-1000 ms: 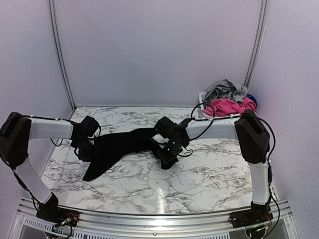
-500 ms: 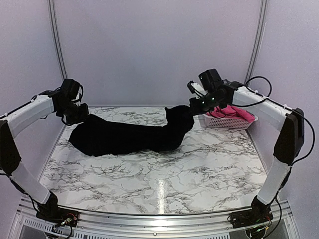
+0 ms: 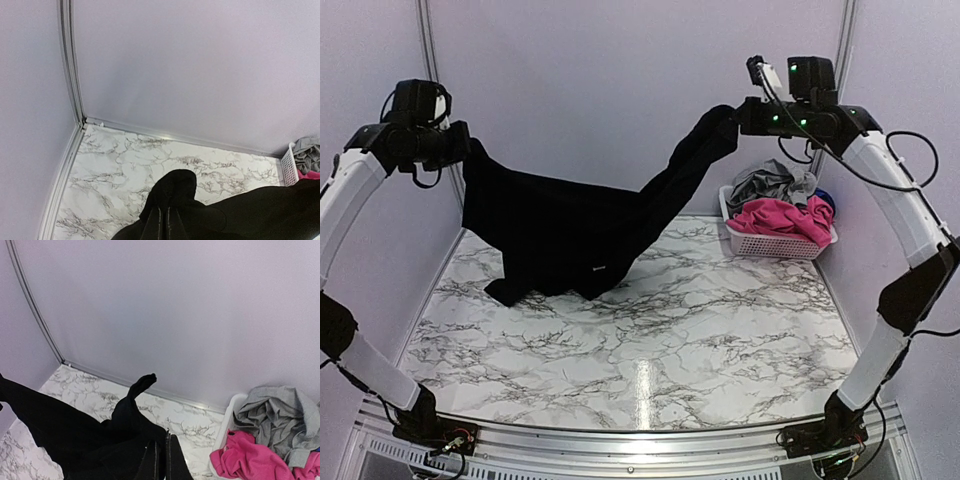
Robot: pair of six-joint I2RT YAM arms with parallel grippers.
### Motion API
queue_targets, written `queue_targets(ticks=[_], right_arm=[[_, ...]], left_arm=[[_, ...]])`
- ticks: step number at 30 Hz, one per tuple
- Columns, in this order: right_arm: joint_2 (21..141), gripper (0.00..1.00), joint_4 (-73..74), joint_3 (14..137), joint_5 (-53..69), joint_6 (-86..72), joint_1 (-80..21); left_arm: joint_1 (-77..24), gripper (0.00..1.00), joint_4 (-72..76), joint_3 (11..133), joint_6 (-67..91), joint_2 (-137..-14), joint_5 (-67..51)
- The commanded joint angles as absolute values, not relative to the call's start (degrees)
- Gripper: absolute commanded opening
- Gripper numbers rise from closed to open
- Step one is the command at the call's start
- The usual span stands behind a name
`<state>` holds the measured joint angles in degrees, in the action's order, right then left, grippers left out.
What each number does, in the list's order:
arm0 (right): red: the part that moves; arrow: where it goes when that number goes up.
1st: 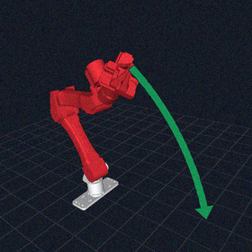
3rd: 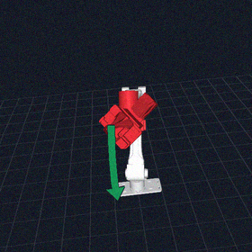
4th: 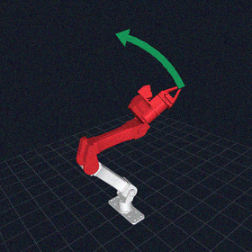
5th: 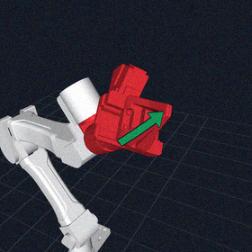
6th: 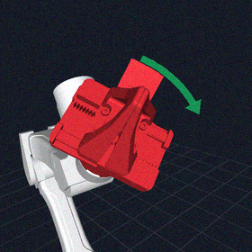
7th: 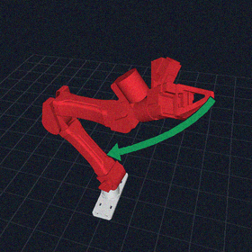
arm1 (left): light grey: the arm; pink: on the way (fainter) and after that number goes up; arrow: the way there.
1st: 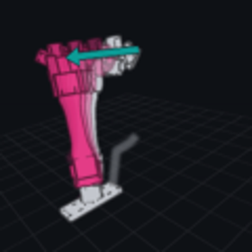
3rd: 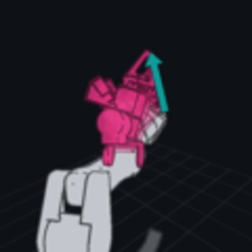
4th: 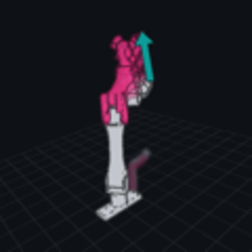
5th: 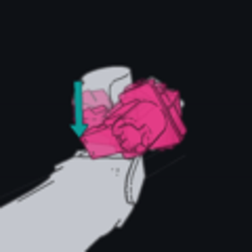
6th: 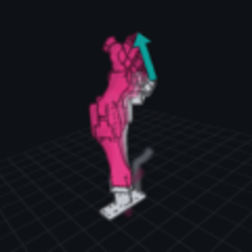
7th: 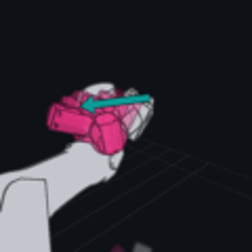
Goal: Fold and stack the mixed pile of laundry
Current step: Pick up the crumpled T-shirt from the center of the board.
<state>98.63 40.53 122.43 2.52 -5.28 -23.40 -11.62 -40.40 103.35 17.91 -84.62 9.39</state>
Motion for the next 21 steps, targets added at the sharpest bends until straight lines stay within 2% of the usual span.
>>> queue_targets(ticks=[1, 6, 9, 12, 16, 21], right_arm=[[90.9, 0.00, 34.2, 124.1, 6.3, -4.5, -22.3], [84.4, 0.00, 29.0, 121.5, 15.1, -6.8, -22.7], [83.2, 0.00, 28.1, 124.3, 14.2, -8.3, -22.7], [85.6, 0.00, 30.3, 129.4, 10.0, -7.6, -22.6], [88.8, 0.00, 31.0, 129.0, 3.9, -7.1, -21.8], [95.5, 0.00, 28.9, 129.8, 5.1, -12.0, -15.4]], left_arm=[[-11.0, 0.00, -40.3, 108.3, 16.7, -80.2, 12.0], [-11.2, 0.00, -36.4, 111.3, 14.8, -76.0, 2.8], [-11.1, 0.00, -32.2, 110.9, 15.4, -73.3, 0.6], [-11.2, 0.00, -32.3, 112.0, 16.8, -75.3, -1.9], [-11.0, 0.00, -34.9, 111.6, 19.4, -81.2, -2.8], [-10.6, 0.00, -38.2, 115.8, 21.3, -86.5, -0.3]])
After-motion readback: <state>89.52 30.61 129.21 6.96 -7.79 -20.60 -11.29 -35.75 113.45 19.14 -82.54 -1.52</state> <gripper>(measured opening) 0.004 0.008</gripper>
